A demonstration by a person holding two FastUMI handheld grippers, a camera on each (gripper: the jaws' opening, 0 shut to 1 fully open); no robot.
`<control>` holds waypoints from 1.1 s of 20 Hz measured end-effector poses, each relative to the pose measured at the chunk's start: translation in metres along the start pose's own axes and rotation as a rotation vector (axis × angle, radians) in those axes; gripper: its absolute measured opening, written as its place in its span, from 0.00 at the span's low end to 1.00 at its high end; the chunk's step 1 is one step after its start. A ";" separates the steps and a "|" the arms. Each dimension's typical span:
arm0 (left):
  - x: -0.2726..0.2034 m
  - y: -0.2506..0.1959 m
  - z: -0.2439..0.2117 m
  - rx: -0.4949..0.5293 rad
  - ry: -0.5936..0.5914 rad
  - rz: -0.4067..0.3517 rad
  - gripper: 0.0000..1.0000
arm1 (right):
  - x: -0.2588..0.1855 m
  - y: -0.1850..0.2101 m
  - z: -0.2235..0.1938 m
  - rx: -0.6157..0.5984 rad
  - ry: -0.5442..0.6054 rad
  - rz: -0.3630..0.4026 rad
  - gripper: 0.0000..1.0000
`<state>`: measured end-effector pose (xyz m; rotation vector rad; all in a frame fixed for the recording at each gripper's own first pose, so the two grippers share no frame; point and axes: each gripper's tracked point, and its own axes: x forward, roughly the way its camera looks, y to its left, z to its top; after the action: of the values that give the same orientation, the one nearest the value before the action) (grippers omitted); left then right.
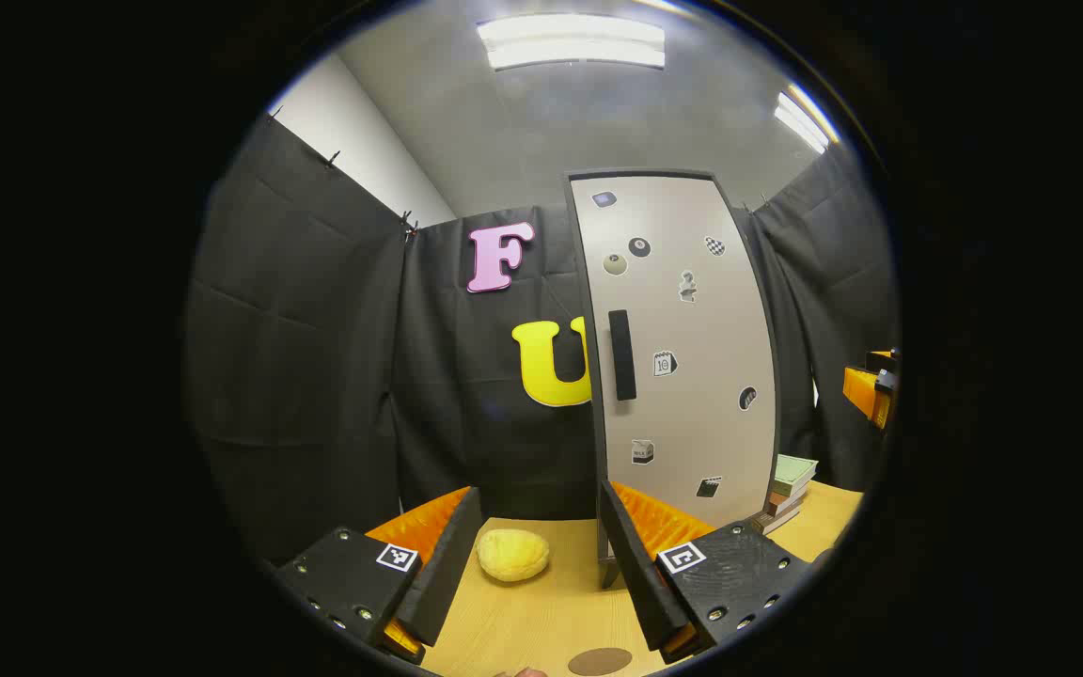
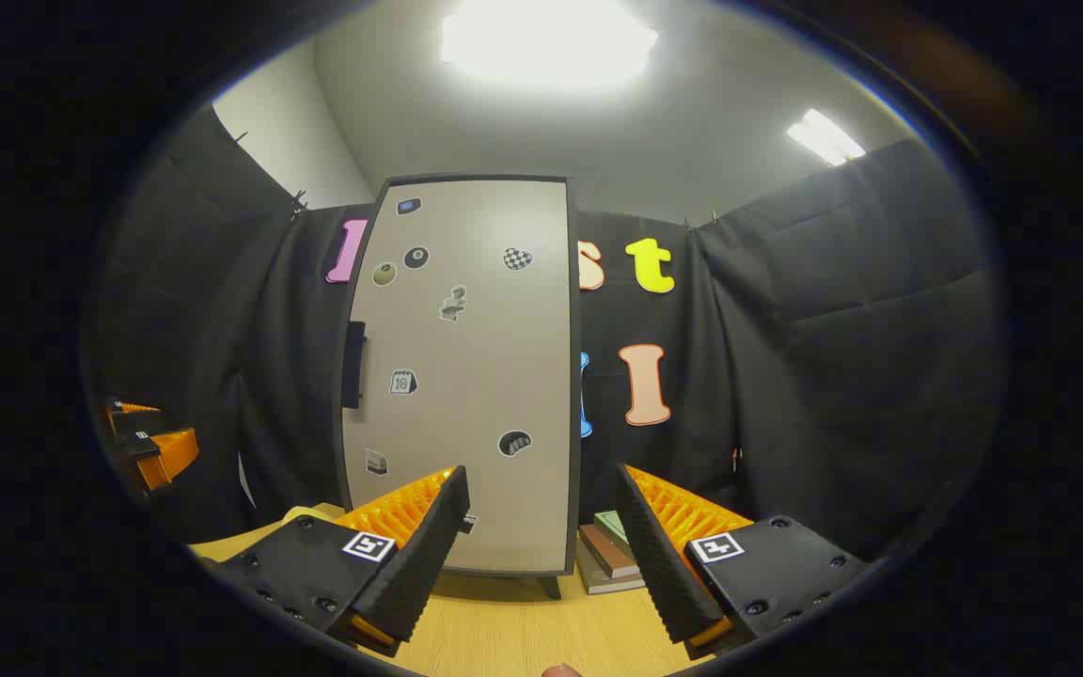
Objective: Open the cabinet door with the right hand, grasp the bottle in the cabinet with the left hand and place it on the coaster, then close the cabinet door with the right hand.
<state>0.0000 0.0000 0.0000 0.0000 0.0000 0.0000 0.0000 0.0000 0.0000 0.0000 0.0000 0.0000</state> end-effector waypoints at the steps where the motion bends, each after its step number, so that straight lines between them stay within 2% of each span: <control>1: 0.000 0.000 -0.001 0.002 -0.001 0.000 0.74 | 0.001 0.000 0.000 -0.001 0.001 0.000 0.97; 22: 0.007 0.015 0.002 0.004 -0.007 0.020 0.75 | 0.008 0.002 0.004 -0.023 0.002 0.023 0.97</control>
<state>0.0067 0.0148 0.0017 0.0041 -0.0068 0.0202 0.0079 0.0024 0.0042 -0.0231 0.0025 0.0229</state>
